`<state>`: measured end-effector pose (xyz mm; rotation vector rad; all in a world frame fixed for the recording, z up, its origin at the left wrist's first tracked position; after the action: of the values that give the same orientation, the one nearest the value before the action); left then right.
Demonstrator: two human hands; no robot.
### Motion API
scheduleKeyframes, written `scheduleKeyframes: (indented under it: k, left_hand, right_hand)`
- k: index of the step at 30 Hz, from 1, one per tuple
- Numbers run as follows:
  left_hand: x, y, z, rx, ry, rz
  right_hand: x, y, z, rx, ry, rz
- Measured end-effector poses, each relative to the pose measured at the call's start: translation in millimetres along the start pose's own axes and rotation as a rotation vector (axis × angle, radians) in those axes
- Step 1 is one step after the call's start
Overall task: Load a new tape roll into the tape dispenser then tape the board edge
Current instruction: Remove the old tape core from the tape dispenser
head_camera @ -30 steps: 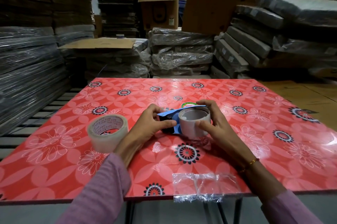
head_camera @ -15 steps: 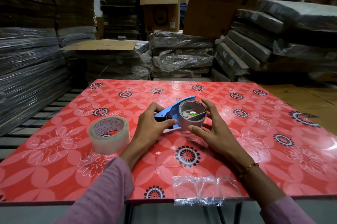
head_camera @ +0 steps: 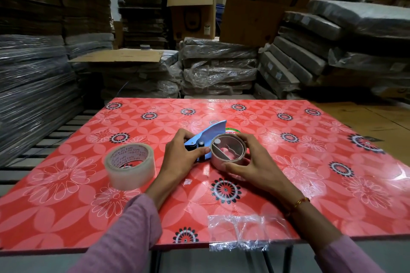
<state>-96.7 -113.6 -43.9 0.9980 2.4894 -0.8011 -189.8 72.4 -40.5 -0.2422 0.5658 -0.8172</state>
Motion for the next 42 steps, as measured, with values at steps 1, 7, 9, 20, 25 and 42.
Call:
scheduleKeyframes:
  k: [1, 7, 9, 20, 25, 42]
  left_hand:
    - [1, 0, 1, 0.010, -0.010, 0.007]
    - [4, 1, 0, 0.014, -0.018, 0.070]
    - [8, 2, -2, 0.039, -0.038, 0.130]
    - [12, 4, -8, 0.118, -0.180, 0.104]
    - [11, 4, -9, 0.134, -0.219, 0.061]
    - [8, 2, -3, 0.165, -0.350, -0.064]
  right_hand:
    - [0, 0, 0, 0.011, 0.002, 0.001]
    - [-2, 0, -1, 0.047, 0.000, -0.016]
    - [-4, 0, -2, 0.055, 0.000, -0.038]
    - [-11, -3, 1, 0.021, 0.006, -0.146]
    - [-15, -1, 13, -0.026, -0.038, -0.244]
    - [-11, 56, 5, 0.222, -0.544, -0.310]
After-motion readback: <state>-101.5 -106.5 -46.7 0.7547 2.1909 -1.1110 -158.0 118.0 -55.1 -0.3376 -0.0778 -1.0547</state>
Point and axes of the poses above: each hand's wrist, its own y-axis away from the middle knuckle, its own x-axis out of the palm, z = x × y, the point moved 6 cm from there along -y, towards the middle knuckle, and after that the axes turned 9 degrees about -y, right-handed, at the moved point
